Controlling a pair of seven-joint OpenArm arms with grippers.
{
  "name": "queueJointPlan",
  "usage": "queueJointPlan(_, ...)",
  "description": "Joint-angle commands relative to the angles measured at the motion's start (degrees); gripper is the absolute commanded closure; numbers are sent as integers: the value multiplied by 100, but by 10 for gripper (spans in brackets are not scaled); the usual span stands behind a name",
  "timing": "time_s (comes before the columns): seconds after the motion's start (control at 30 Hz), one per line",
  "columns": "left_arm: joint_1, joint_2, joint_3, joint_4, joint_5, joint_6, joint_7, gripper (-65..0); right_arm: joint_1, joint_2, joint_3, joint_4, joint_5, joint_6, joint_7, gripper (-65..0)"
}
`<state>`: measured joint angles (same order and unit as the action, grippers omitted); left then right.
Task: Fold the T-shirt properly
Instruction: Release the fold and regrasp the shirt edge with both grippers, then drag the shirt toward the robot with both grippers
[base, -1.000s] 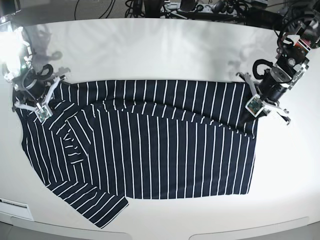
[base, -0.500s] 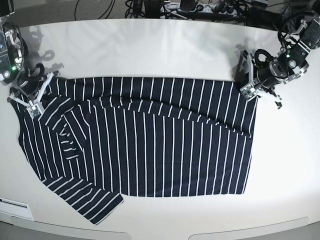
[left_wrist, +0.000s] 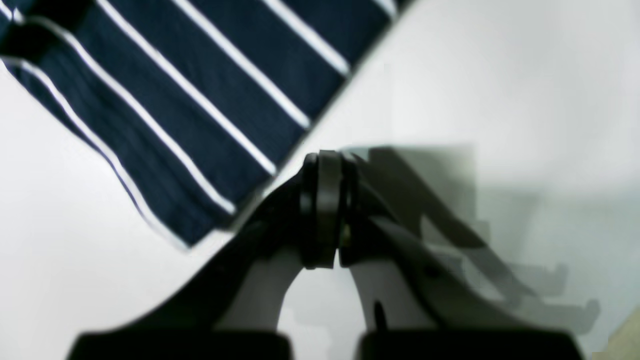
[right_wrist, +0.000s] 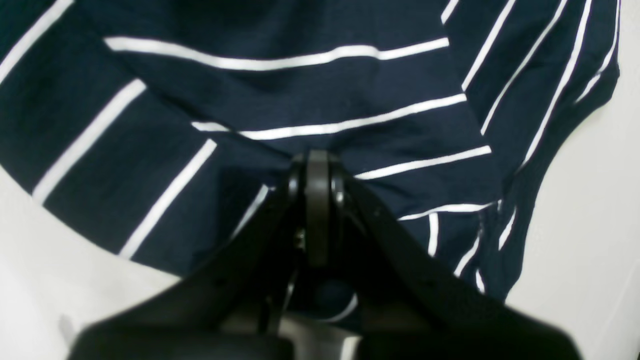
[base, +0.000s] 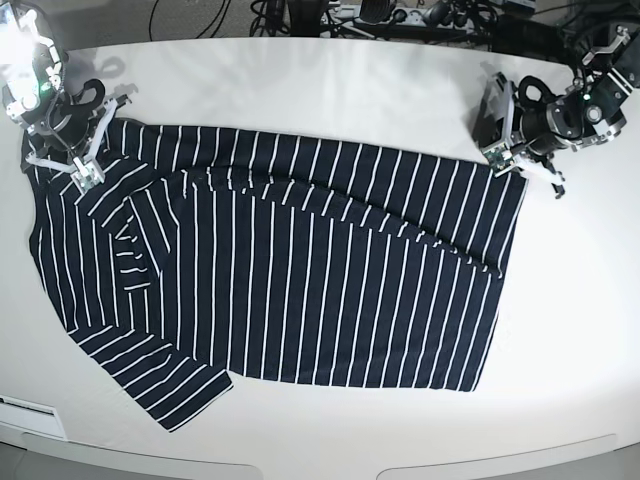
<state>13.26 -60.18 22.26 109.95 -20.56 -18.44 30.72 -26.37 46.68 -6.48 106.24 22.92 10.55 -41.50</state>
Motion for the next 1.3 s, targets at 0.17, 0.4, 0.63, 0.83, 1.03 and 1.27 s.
queueJointPlan(0.17,-398,-330,-166,697,4,763,-66,0,-59,94,15,24,70,79,-162,0)
queueJointPlan(0.4,-1338,63,-258,177,-798,800,-20,0,-44,96,15,24,83,79,-164,0)
queueJointPlan(0.63,-2302,927,-256,-1532,-1797,120,798,0,-28,96,15,24,85,81,-96,0)
queueJointPlan(0.83,-2555,1497,-240,-2402,-2332,-811,1751,0,-28,94,15,24,83,81,-13,0)
queueJointPlan(1.03,-2483,1508,-240,-2402,-2393,-951,2350,0,-46,96,15,24,85,79,-155,0)
queueJointPlan(1.27,-2048,1134,-240,-2365,-2391,-1187,2422,0,-76,98,15,24,107,79,-387,0)
